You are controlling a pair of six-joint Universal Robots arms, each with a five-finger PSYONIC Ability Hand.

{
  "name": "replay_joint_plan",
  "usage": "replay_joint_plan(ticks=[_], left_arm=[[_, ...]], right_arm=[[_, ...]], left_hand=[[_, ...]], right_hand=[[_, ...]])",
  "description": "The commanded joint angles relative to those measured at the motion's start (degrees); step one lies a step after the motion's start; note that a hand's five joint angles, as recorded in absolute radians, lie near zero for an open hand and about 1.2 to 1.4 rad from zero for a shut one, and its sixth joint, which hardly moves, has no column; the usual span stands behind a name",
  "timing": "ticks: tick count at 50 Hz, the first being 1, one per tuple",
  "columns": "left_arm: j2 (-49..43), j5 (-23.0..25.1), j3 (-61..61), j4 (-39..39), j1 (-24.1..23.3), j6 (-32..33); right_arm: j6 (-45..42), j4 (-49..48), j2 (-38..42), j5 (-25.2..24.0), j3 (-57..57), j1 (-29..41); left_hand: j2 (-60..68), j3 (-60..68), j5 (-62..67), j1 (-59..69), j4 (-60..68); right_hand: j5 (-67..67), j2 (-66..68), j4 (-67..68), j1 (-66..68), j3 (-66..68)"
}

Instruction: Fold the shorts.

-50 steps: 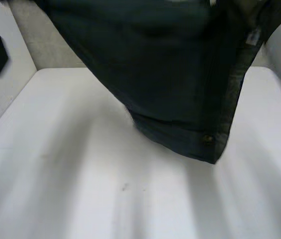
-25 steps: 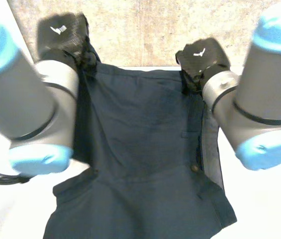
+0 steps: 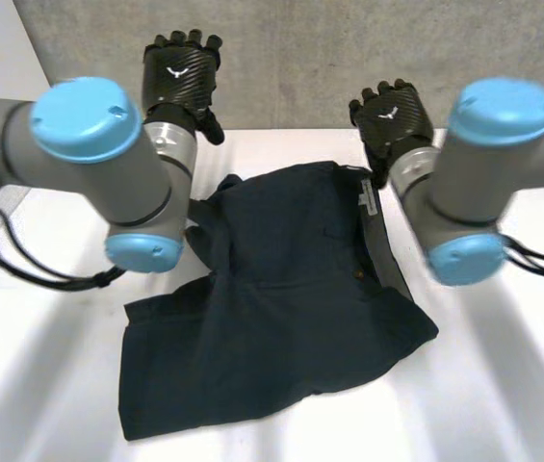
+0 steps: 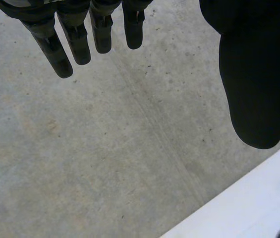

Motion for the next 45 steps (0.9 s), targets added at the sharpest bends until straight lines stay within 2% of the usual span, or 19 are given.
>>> replay_joint_plan(ticks=[1,5,9,12,16,19,23,26,27,28,30,42,45], left_arm=[[17.6,-0.6,-21.3,-1.4,-0.6,-0.3],[24.4,-1.6,-34.0,-9.7,-3.1,-2.9],[26.3,-2.4,-42.5,-18.1,-6.9,-7.8],[28.3,-2.7,-48.7,-20.3,-9.0,-10.6],[33.3,-3.2,-57.6,-17.3,-11.1,-11.2],[36.7,-3.2,-62.8,-13.9,-12.1,-10.9],[39.3,-3.0,-65.2,-13.1,-12.2,-10.2],[38.6,-3.2,-65.7,-13.1,-11.8,-7.8],[38.4,-3.2,-65.9,-13.1,-11.6,-7.2],[38.1,-3.2,-66.2,-13.1,-11.6,-6.5],[36.3,-3.2,-66.7,-12.8,-11.0,-5.7],[28.0,-3.2,-66.0,-2.6,-6.0,-4.2],[25.9,-3.2,-64.9,-1.5,-4.9,-3.3]], right_arm=[[-2.6,19.2,-14.8,-18.8,15.0,-8.1],[-7.5,22.1,-18.6,-25.3,24.0,-12.6],[-15.0,21.7,-20.5,-29.2,33.9,-15.5],[-19.3,20.8,-20.6,-31.6,39.0,-16.6],[-22.7,15.7,-20.7,-35.3,47.3,-19.1],[-22.7,11.1,-20.6,-36.3,50.8,-19.6],[-22.7,2.4,-20.6,-36.1,54.9,-19.6],[-22.3,-2.6,-20.5,-36.0,56.3,-19.6],[-22.4,-3.2,-20.4,-35.8,56.2,-19.6],[-22.3,-3.8,-20.1,-35.6,55.9,-19.6],[-22.3,-3.9,-19.9,-35.6,55.9,-19.5],[-16.5,-3.9,-19.9,-35.3,55.9,-19.2],[-15.1,-3.9,-19.9,-34.7,55.8,-19.6]], left_hand=[[10.8,10.4,9.7,11.4,10.7],[16.6,16.2,15.4,17.1,16.4],[21.4,21.0,20.2,21.9,21.3],[25.5,25.1,24.3,26.0,25.3],[28.0,27.6,26.8,28.5,27.9],[27.0,26.6,25.8,27.5,26.9],[27.0,26.6,25.8,27.5,26.9],[27.3,26.9,26.2,27.9,27.2],[27.3,26.9,26.2,27.9,27.2],[27.3,26.9,26.2,27.9,27.2],[27.3,26.9,26.2,27.9,27.2],[27.5,27.1,26.3,28.0,27.4],[32.0,31.6,30.9,32.6,31.9]], right_hand=[[-3.7,-2.5,-3.2,-1.4,-1.7],[-3.7,-2.5,-3.2,-1.4,-1.7],[1.2,2.5,1.7,3.5,3.3],[1.4,2.7,1.9,3.7,3.4],[5.6,6.8,6.1,7.9,7.6],[10.3,11.6,10.8,12.6,12.3],[18.4,19.6,18.9,20.7,20.4],[31.4,32.7,31.9,33.8,33.5],[38.3,39.6,38.8,40.7,40.4],[54.2,55.5,54.7,56.6,56.3],[66.2,67.5,66.7,68.6,68.3],[66.3,67.5,66.8,68.6,68.3],[66.3,67.5,66.8,68.6,68.3]])
